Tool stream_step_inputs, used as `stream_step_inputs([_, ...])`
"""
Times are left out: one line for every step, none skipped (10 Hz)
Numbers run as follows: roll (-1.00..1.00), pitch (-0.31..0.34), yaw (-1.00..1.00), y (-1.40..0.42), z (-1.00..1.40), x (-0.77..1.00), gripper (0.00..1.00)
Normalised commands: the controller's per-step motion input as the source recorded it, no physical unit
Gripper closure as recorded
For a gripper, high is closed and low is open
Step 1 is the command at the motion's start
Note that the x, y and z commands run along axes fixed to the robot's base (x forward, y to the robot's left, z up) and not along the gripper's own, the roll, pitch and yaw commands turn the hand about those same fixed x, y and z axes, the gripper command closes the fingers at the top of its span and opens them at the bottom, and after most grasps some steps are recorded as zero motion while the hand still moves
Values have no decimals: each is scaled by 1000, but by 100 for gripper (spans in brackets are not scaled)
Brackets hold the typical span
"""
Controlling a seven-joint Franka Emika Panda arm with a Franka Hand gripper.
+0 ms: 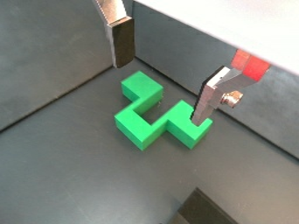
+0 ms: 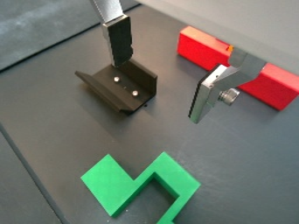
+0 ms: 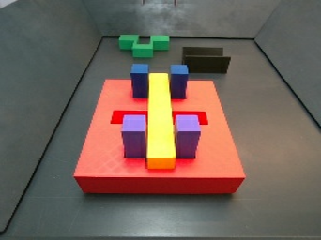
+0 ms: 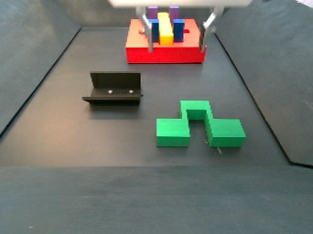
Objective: Pick up the green object. Move up. Place the green object on the fixture. Regrasp the green object. Move to above the board. Insert the green object.
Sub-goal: Pick up the green object.
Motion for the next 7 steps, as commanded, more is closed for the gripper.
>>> stream_step_inputs([26, -14, -103, 34, -454, 143, 0])
stream_step_inputs([0, -10, -17, 0, -360, 0, 0])
stream_step_inputs([0, 0, 0, 20, -297, -26, 0])
stream_step_inputs([-41, 0, 0, 157, -271, -140, 0])
stream_step_inputs([-46, 0, 0, 220, -237, -269, 0])
stream_step_inputs([-50, 0, 0, 254, -220, -246, 0])
stream_step_inputs([-64, 0, 0, 351, -209, -337, 0])
